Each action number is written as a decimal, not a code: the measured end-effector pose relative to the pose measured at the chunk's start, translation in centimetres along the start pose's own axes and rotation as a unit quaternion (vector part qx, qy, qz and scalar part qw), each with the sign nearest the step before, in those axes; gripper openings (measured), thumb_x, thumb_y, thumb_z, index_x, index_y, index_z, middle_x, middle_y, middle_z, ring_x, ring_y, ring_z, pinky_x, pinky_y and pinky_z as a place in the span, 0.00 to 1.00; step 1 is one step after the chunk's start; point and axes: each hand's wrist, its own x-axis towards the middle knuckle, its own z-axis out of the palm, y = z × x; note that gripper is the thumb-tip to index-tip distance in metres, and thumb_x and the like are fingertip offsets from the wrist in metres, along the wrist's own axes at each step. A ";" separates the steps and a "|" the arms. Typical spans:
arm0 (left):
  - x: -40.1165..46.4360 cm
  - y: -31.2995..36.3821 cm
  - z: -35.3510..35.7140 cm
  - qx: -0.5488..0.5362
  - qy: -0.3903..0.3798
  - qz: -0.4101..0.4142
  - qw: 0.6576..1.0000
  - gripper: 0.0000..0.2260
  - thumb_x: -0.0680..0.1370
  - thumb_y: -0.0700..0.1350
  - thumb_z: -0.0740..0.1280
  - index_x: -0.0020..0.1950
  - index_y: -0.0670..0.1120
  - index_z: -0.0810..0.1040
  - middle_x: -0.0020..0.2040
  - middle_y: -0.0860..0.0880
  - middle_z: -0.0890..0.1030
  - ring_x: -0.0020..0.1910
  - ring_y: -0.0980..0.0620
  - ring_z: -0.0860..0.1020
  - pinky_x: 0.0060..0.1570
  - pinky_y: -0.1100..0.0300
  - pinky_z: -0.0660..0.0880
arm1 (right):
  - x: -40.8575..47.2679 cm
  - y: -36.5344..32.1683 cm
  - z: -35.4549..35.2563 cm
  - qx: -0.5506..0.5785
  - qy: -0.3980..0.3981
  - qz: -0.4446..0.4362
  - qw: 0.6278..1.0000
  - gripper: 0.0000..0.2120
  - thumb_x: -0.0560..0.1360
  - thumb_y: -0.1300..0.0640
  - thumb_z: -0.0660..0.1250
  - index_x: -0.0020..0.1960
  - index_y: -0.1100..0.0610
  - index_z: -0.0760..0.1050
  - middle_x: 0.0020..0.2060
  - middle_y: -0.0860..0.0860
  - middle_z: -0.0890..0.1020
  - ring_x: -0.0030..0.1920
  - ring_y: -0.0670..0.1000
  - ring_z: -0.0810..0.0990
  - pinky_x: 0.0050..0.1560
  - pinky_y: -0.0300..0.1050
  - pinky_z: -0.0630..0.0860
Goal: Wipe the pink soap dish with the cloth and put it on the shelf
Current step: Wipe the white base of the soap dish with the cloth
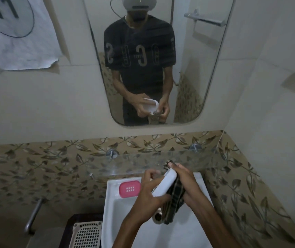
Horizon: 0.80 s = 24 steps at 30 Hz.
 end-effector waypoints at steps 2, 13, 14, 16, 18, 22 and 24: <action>-0.3 0.1 -0.4 0.036 -0.027 -0.011 0.999 0.18 0.69 0.51 0.73 0.55 0.68 0.80 0.55 0.64 0.73 0.58 0.60 0.75 0.48 0.67 0.70 | 0.2 0.6 -0.2 0.005 -0.053 0.031 0.998 0.09 0.82 0.55 0.68 0.52 0.60 0.82 0.45 0.59 0.86 0.46 0.60 0.85 0.50 0.54 0.82; 0.1 0.3 0.9 0.105 0.109 -0.049 0.987 0.06 0.77 0.42 0.67 0.51 0.48 0.83 0.45 0.52 0.86 0.45 0.56 0.83 0.43 0.59 0.79 | -2.8 3.3 0.9 -0.248 -0.026 -0.291 0.924 0.03 0.76 0.56 0.71 0.47 0.48 0.81 0.44 0.46 0.84 0.48 0.45 0.83 0.48 0.31 0.77; 0.1 0.3 1.1 0.089 0.127 -0.049 0.987 0.05 0.78 0.41 0.68 0.49 0.47 0.83 0.43 0.51 0.86 0.43 0.55 0.82 0.41 0.60 0.77 | -3.1 3.6 1.1 -0.280 -0.011 -0.332 0.901 0.02 0.75 0.54 0.71 0.47 0.47 0.80 0.46 0.43 0.82 0.50 0.44 0.82 0.50 0.29 0.75; -0.2 0.4 1.4 0.041 0.133 -0.044 0.989 0.10 0.79 0.38 0.68 0.44 0.52 0.82 0.40 0.54 0.85 0.41 0.57 0.81 0.38 0.63 0.75 | -3.3 4.1 0.8 -0.302 0.020 -0.385 0.872 0.02 0.75 0.51 0.71 0.47 0.46 0.80 0.50 0.43 0.79 0.52 0.42 0.80 0.51 0.26 0.73; -0.4 0.5 1.6 -0.002 0.127 -0.039 0.991 0.12 0.79 0.37 0.69 0.41 0.53 0.80 0.38 0.55 0.82 0.39 0.60 0.79 0.39 0.67 0.72 | -2.9 4.1 0.5 -0.292 0.061 -0.384 0.874 0.03 0.76 0.55 0.74 0.46 0.48 0.81 0.47 0.44 0.79 0.49 0.42 0.81 0.49 0.30 0.76; -0.5 0.6 1.5 -0.045 0.131 -0.029 0.990 0.02 0.74 0.36 0.69 0.45 0.40 0.77 0.43 0.42 0.78 0.39 0.55 0.77 0.39 0.66 0.72 | -2.4 4.0 0.2 -0.219 0.113 -0.283 0.927 0.07 0.77 0.59 0.74 0.40 0.51 0.82 0.37 0.49 0.85 0.40 0.48 0.83 0.43 0.47 0.81; -0.2 0.3 0.9 -0.064 0.139 -0.021 0.988 0.03 0.77 0.32 0.69 0.48 0.38 0.77 0.44 0.41 0.78 0.39 0.52 0.78 0.39 0.65 0.73 | -3.3 4.3 0.2 -0.173 0.059 -0.301 0.936 0.04 0.77 0.55 0.74 0.43 0.50 0.84 0.36 0.50 0.86 0.38 0.50 0.85 0.40 0.48 0.82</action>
